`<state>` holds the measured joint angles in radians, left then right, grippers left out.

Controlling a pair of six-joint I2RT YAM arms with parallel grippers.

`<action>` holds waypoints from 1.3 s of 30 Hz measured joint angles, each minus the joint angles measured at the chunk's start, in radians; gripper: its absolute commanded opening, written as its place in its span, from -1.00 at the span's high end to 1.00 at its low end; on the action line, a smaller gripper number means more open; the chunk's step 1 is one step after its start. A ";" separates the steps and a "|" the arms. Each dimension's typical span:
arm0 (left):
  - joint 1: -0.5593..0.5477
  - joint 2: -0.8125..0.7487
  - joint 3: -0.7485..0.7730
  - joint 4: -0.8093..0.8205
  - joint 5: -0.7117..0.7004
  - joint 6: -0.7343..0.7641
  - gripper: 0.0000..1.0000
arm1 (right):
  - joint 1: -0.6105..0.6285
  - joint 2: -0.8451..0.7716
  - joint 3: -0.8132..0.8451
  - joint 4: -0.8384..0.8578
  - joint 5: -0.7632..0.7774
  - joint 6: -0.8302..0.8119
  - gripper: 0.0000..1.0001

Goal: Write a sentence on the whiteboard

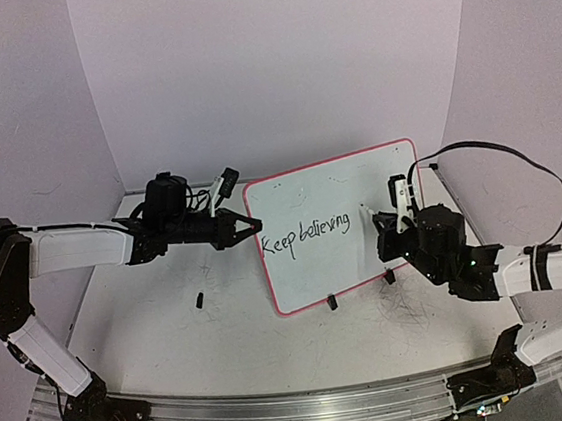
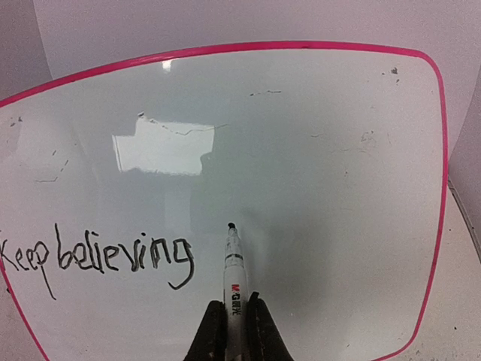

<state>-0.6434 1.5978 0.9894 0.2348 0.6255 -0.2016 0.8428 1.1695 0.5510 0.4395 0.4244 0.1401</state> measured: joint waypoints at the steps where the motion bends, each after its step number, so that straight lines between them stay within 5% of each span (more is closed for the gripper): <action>1: 0.000 0.000 0.000 0.000 0.000 0.000 1.00 | 0.000 0.011 0.000 0.010 -0.009 -0.007 1.00; 39: -0.008 -0.023 0.025 -0.089 -0.028 0.049 1.00 | 0.000 -0.019 -0.080 0.086 -0.091 -0.070 1.00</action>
<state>-0.6518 1.5753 1.0142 0.1459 0.5972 -0.1530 0.8429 1.1503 0.4706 0.5251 0.3330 0.0698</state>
